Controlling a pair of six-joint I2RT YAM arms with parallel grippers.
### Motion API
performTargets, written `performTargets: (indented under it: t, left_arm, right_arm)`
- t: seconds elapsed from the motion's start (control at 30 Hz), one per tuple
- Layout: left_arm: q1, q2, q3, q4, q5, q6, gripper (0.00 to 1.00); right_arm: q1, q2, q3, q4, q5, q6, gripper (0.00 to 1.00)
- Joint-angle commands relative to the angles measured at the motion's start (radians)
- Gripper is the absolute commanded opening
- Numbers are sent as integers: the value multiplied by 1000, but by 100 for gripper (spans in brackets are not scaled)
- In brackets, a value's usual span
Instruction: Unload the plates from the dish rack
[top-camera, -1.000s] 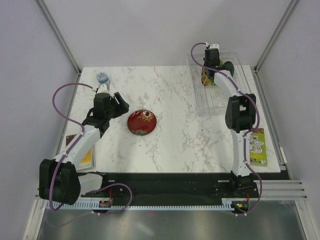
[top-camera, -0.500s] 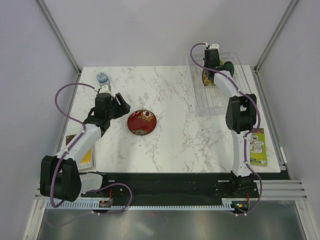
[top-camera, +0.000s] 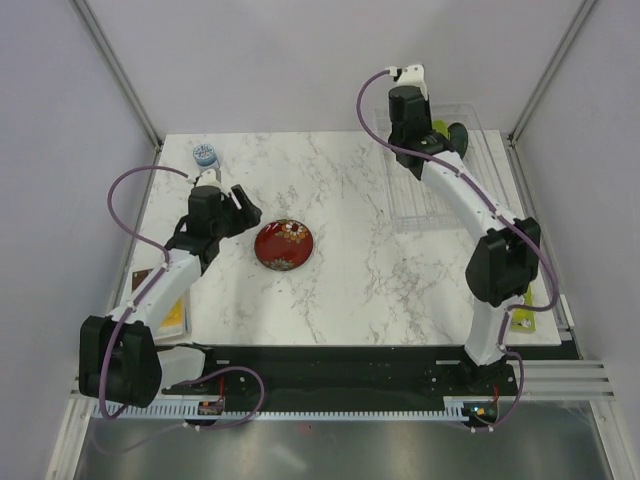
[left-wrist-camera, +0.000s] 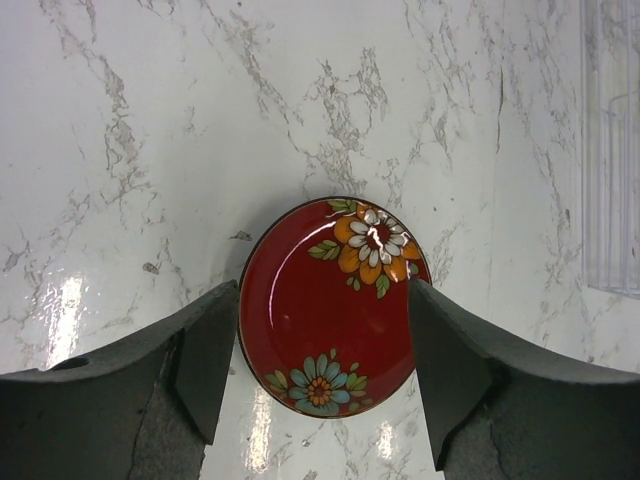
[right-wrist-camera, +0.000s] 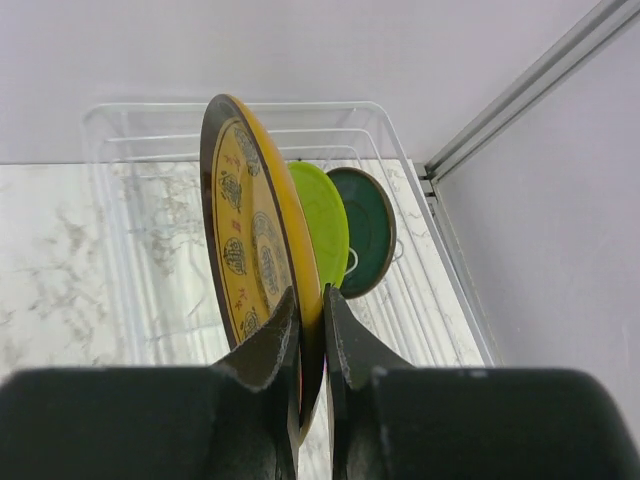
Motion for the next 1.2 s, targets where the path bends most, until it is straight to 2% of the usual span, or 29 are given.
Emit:
performTargets:
  t: [0.0,0.13,0.2,0.23,0.43,0.67,1.0,1.07,1.1,1.13,1.17]
  left_arm:
    - [-2,-31,38,13,63,26,75]
    - [-2,-42,36,53,139,-5,78]
    - [-2,-42,24,114,234,-42,78]
    - [-2,-40,18,145,267,-57,78]
    - [-10,-22,-53,352,411,-148,78]
    - [-25,6,-129,503,480,-215,78]
    - [-58,78,-160,632,494,-275,76]
    - [-58,82,-159,650,505,-278,61]
    - [-59,82,-160,653,508,-278,46]
    - [-59,79,-162,653,506,-278,27]
    - [-59,76,-165,658,506,-278,18]
  right_arm:
    - [75,-240,-119,-1,-3,65,0]
    - [119,-416,-250,-79,-244,235,0]
    - [129,-462,-334,-82,-319,341,0]
    - [132,-496,-360,-79,-415,368,0]
    - [178,-575,-566,22,-636,573,0]
    - [256,-578,-730,221,-741,734,0]
    - [328,-527,-813,444,-866,896,0]
    - [331,-524,-839,482,-887,916,0]
    - [331,-526,-845,500,-892,929,0]
    - [331,-520,-851,511,-904,935,0]
    - [331,-516,-859,519,-916,939,0]
